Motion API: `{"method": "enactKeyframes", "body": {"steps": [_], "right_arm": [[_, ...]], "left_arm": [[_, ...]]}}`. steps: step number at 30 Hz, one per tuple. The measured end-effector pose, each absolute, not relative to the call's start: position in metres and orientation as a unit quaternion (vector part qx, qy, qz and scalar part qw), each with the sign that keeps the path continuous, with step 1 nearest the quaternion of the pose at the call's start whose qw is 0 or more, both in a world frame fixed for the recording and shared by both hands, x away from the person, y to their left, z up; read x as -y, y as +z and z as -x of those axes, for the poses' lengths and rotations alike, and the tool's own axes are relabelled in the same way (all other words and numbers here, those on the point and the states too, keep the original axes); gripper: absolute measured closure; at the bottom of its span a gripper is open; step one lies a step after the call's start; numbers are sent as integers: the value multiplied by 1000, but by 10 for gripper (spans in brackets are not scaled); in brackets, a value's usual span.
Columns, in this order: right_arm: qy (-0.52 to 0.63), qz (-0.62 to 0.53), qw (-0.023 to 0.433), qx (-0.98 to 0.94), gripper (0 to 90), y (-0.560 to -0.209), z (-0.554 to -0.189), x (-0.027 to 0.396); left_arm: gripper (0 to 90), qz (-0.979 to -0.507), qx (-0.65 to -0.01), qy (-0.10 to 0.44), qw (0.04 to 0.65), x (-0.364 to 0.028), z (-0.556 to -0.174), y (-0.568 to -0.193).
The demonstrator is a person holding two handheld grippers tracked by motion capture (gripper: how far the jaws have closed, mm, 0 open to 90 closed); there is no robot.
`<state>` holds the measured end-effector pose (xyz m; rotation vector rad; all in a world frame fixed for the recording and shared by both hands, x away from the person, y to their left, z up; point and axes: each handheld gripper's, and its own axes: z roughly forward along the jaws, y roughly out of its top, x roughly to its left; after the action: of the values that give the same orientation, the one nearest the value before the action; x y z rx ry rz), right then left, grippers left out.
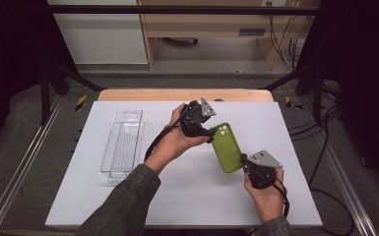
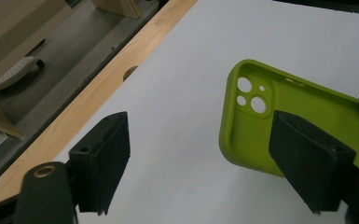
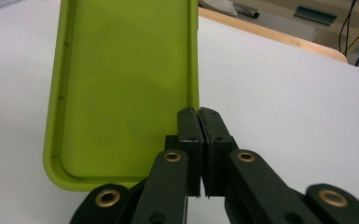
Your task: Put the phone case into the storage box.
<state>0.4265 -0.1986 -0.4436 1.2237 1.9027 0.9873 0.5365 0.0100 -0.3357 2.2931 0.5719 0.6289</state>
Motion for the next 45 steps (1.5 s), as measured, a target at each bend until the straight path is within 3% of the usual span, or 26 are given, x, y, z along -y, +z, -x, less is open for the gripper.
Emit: {"method": "enactKeyframes", "body": {"steps": [10, 34, 45], "right_arm": [[378, -466, 332, -728, 881, -444, -426, 198], [365, -449, 353, -736, 882, -442, -423, 191], [356, -433, 367, -742, 882, -440, -421, 186]], "left_arm": [[276, -887, -206, 234, 339, 1, -536, -331], [611, -909, -198, 214, 298, 17, -539, -341], [689, -913, -202, 211, 284, 18, -541, -344]]}}
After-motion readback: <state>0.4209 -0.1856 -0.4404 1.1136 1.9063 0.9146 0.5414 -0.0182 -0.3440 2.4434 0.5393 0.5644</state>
